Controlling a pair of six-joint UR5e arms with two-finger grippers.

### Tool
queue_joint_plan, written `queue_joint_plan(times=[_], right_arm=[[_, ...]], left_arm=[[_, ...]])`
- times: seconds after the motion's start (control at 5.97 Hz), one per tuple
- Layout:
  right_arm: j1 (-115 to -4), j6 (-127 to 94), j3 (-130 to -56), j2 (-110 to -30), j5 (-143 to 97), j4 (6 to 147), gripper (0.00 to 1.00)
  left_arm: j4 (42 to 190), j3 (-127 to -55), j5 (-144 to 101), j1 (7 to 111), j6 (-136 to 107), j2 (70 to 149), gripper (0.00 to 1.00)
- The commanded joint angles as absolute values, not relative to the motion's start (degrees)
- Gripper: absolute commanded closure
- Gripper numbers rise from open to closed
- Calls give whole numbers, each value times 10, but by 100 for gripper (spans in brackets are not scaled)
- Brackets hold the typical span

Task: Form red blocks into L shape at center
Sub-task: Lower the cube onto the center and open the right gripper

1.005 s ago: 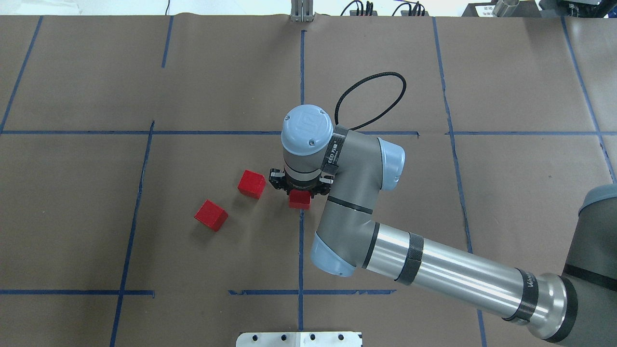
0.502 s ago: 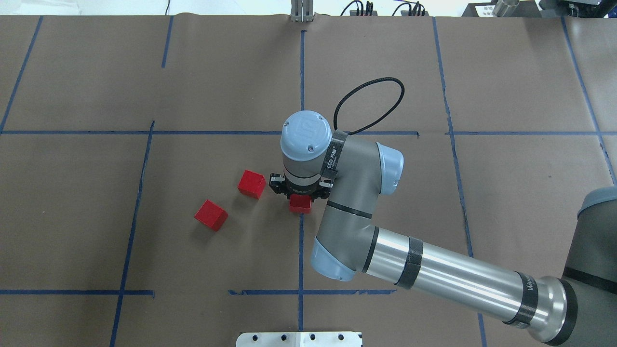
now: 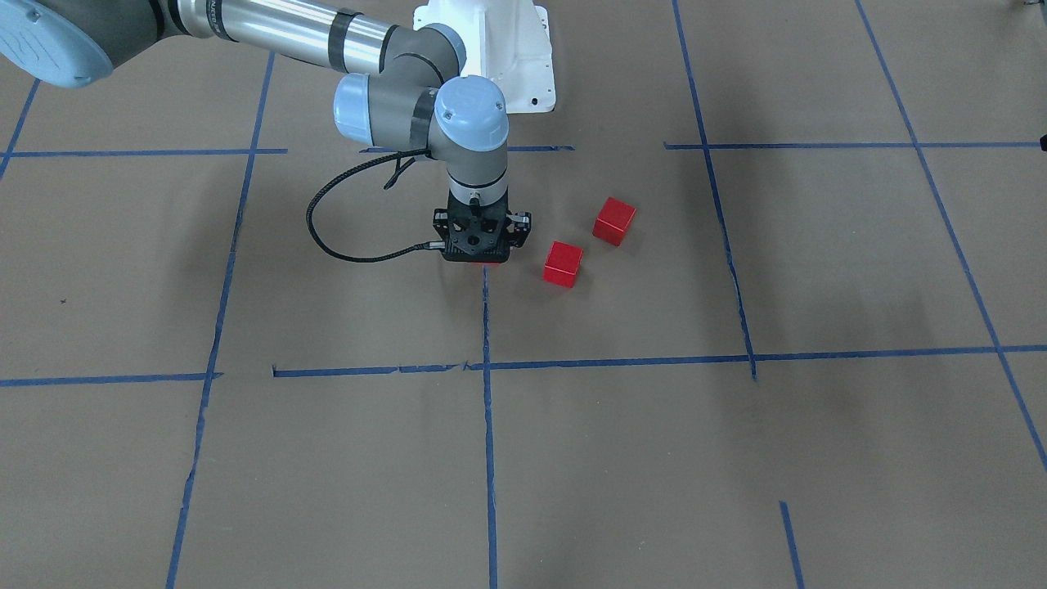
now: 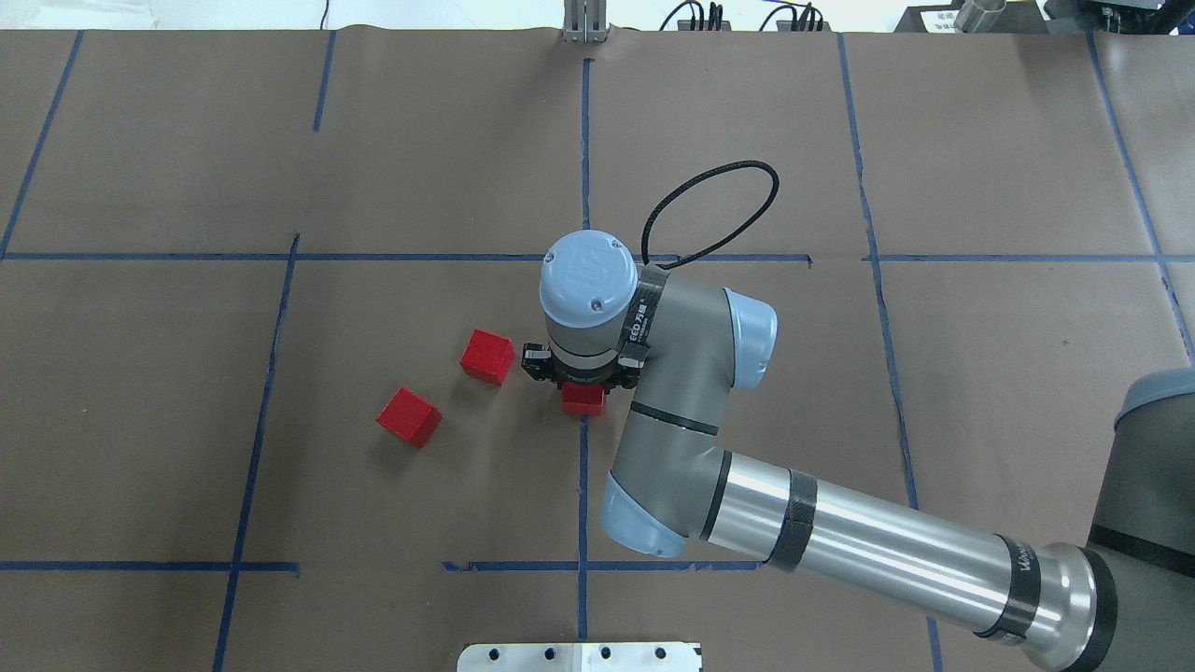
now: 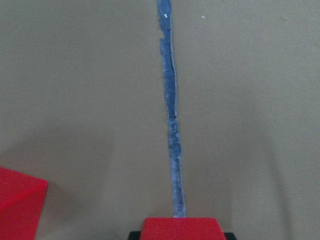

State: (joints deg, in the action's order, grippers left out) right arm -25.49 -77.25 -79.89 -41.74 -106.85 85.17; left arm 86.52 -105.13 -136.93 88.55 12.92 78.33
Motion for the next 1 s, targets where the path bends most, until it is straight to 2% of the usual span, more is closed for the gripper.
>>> queue_joint_plan(times=[0.0,0.17,0.33,0.5,0.67,0.84], right_arm=[[-254,-771,-799,-416,-1067,852,5],[-255,-769,-805,-415,-1070,852,0],[-260,-769,-814,-414,-1072,854,0],[-279,-756,-861,-414,-1077,901,0],[-318,-720,-902,-415,-1108,962,0],[-377,-686,-907,-424,-1164,970,0]], left_arm=[[867,-1050,-1369,885,129,783,0],[867,-1050,-1369,885,129,784,0],[868,-1050,-1369,885,129,784,0],[869,-1050,-1369,885,129,784,0],[868,-1058,-1369,885,129,787,0],[868,-1058,-1362,884,129,793,0]])
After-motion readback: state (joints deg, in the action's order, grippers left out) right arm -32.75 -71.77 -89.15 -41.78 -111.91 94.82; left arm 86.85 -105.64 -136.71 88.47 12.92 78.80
